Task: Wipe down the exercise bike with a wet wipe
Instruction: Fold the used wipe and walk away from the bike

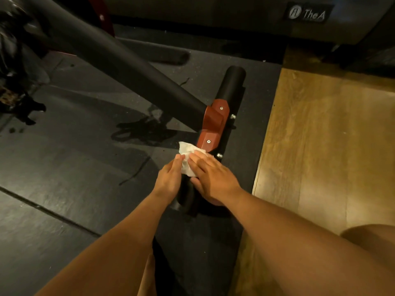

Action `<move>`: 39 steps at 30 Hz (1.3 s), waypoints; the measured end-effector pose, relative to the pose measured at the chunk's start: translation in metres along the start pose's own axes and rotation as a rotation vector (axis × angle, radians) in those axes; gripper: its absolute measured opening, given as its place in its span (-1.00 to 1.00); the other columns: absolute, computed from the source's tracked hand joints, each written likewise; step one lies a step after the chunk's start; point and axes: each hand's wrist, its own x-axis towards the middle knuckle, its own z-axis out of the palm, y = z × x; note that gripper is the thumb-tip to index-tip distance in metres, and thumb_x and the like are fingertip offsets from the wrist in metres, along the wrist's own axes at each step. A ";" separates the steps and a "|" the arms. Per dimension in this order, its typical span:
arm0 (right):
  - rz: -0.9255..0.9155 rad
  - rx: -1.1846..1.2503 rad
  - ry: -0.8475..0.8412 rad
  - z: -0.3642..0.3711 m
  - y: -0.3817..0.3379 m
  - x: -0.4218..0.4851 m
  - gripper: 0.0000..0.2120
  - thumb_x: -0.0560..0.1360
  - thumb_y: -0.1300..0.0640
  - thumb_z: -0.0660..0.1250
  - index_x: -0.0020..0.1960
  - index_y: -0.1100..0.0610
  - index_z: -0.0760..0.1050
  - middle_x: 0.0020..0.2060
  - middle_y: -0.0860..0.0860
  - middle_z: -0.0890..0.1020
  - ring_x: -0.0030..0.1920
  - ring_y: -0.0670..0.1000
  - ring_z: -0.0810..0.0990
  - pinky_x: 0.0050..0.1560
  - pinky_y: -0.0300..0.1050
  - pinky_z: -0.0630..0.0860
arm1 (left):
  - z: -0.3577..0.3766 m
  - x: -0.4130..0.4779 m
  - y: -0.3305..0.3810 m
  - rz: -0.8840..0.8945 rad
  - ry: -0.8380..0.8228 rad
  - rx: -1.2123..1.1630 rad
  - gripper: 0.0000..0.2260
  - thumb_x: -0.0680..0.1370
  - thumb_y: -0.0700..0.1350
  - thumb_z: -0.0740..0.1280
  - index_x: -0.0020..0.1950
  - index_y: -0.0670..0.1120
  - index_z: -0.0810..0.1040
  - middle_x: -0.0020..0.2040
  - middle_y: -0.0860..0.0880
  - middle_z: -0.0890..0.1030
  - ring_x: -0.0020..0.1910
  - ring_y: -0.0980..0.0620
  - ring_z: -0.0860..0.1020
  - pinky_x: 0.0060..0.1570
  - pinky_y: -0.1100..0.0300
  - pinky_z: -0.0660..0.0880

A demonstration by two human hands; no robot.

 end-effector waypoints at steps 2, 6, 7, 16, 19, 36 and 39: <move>0.073 0.154 0.092 0.013 -0.016 -0.011 -0.40 0.64 -0.10 -0.01 0.59 0.08 -0.10 0.58 0.03 -0.06 0.56 0.00 -0.20 0.56 0.10 -0.11 | 0.004 -0.003 0.002 0.016 -0.006 0.017 -0.71 0.67 0.16 0.08 0.14 0.14 0.57 0.04 0.12 0.56 -0.06 0.28 0.49 0.00 0.28 0.36; 0.611 0.680 0.235 0.036 -0.079 -0.018 -0.19 0.58 -0.08 0.20 0.58 0.10 -0.27 0.58 0.05 -0.14 0.56 0.04 -0.09 0.51 -0.12 -0.02 | 0.000 -0.002 0.007 0.017 0.071 0.047 -0.61 0.68 0.14 0.05 0.35 0.05 0.52 0.30 0.00 0.52 0.29 0.04 0.46 0.20 0.24 0.27; 0.768 0.862 0.223 0.039 -0.087 -0.017 -0.19 0.55 -0.07 0.27 0.58 0.10 -0.16 0.56 0.08 0.04 0.52 0.04 0.14 0.45 -0.14 0.18 | -0.003 0.000 0.006 0.011 0.078 0.056 -0.58 0.68 0.16 0.04 0.42 0.05 0.47 0.40 -0.02 0.47 0.40 0.00 0.39 0.28 0.18 0.24; 1.283 1.169 0.161 0.051 -0.122 -0.010 -0.24 0.47 -0.33 0.24 0.50 0.08 0.13 0.23 0.17 0.54 0.15 0.13 0.59 0.15 0.01 0.56 | -0.015 0.005 -0.009 -0.091 0.027 0.122 -0.49 0.64 0.24 0.02 0.46 0.00 0.43 0.45 -0.05 0.44 0.43 -0.02 0.38 0.45 -0.01 0.24; 1.484 1.387 0.118 0.038 -0.135 -0.014 -0.22 0.49 -0.17 0.36 0.54 0.07 0.07 0.20 0.20 0.54 0.16 0.19 0.58 0.21 0.04 0.52 | -0.009 -0.007 0.012 -0.144 0.004 0.188 -0.50 0.65 0.21 0.05 0.30 -0.10 0.55 0.23 -0.06 0.57 0.24 -0.02 0.49 0.22 0.09 0.34; 0.853 1.360 0.352 -0.479 -0.081 -0.202 -0.77 0.53 -0.02 0.35 0.06 0.13 0.55 -0.04 0.07 0.66 -0.05 0.01 0.64 -0.09 -0.08 0.58 | 0.034 -0.267 0.436 0.010 -0.422 0.190 -0.79 0.60 0.06 0.31 -0.07 -0.02 0.66 -0.11 -0.08 0.68 -0.20 0.07 0.66 -0.23 0.23 0.60; 0.897 1.273 0.590 -0.582 -0.087 -0.268 -0.86 0.51 -0.01 0.38 -0.05 0.04 0.49 -0.13 -0.01 0.62 -0.16 -0.05 0.59 -0.24 -0.16 0.50 | 0.051 -0.343 0.521 0.070 -0.579 0.200 -0.74 0.54 0.19 0.33 0.01 0.06 0.69 -0.03 -0.02 0.71 0.02 -0.03 0.66 0.19 -0.06 0.53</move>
